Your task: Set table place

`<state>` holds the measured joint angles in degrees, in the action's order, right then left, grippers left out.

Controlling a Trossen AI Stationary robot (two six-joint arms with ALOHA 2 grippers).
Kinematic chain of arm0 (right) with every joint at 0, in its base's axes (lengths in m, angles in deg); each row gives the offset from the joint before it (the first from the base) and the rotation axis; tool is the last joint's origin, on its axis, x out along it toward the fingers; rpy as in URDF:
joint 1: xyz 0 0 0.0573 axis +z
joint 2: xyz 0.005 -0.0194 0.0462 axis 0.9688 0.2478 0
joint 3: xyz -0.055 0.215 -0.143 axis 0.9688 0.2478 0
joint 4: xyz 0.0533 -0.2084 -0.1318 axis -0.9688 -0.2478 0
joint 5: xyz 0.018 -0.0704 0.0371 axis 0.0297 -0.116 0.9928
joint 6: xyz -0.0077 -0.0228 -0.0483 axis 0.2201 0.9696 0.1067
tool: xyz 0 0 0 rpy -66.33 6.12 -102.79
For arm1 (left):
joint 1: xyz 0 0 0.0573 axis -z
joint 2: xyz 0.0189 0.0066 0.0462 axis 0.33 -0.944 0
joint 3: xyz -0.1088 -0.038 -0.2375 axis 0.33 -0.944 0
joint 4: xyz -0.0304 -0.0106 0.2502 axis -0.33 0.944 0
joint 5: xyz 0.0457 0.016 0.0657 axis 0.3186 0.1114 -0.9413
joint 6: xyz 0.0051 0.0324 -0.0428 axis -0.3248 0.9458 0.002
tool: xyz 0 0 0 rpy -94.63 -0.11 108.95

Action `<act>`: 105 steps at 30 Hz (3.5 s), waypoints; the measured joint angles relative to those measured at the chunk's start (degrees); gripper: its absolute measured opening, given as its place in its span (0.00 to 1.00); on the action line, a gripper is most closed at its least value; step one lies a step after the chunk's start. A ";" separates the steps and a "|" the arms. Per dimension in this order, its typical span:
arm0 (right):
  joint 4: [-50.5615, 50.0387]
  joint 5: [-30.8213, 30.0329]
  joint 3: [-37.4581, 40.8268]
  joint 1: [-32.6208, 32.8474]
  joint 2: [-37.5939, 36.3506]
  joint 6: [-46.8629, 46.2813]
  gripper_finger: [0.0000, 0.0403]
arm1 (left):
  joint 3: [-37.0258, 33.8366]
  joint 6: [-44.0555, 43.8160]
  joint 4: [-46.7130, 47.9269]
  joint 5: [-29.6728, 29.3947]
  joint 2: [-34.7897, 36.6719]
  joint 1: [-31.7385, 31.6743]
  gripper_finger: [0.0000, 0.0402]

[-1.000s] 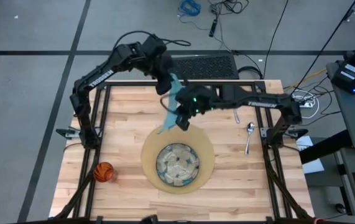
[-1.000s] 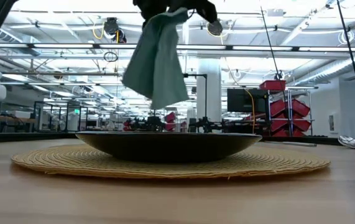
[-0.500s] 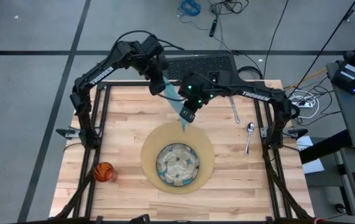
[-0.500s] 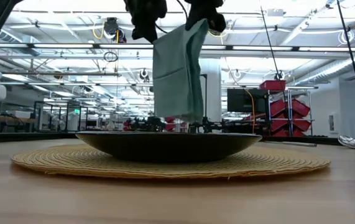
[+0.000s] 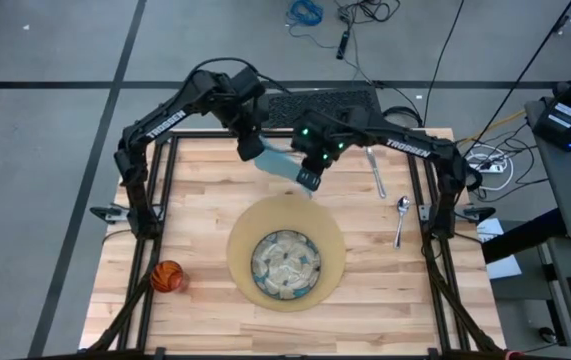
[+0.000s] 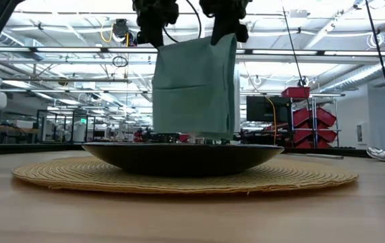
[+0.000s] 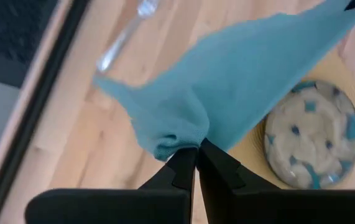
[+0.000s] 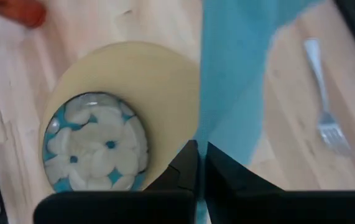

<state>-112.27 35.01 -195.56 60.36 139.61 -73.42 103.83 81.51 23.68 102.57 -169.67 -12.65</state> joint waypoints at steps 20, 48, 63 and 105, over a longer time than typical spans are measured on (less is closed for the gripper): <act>-5.48 3.56 5.37 -1.58 1.31 4.54 0.00 | -2.03 -0.01 -3.51 -2.19 -7.58 1.03 0.00; 10.32 8.25 21.77 -6.22 3.73 9.34 0.00 | -2.12 8.29 -12.30 -5.81 -17.14 -13.83 0.00; 13.47 9.77 21.81 -3.23 8.87 7.21 0.00 | -2.12 9.22 -12.00 -3.94 -17.11 -15.74 0.00; 31.59 8.83 55.41 -15.27 -19.96 3.51 0.30 | -9.83 14.65 -9.45 27.75 -16.39 -2.09 0.00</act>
<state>-80.68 43.84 -140.15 45.09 119.66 -69.91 94.00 96.16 14.23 130.32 -186.07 -14.74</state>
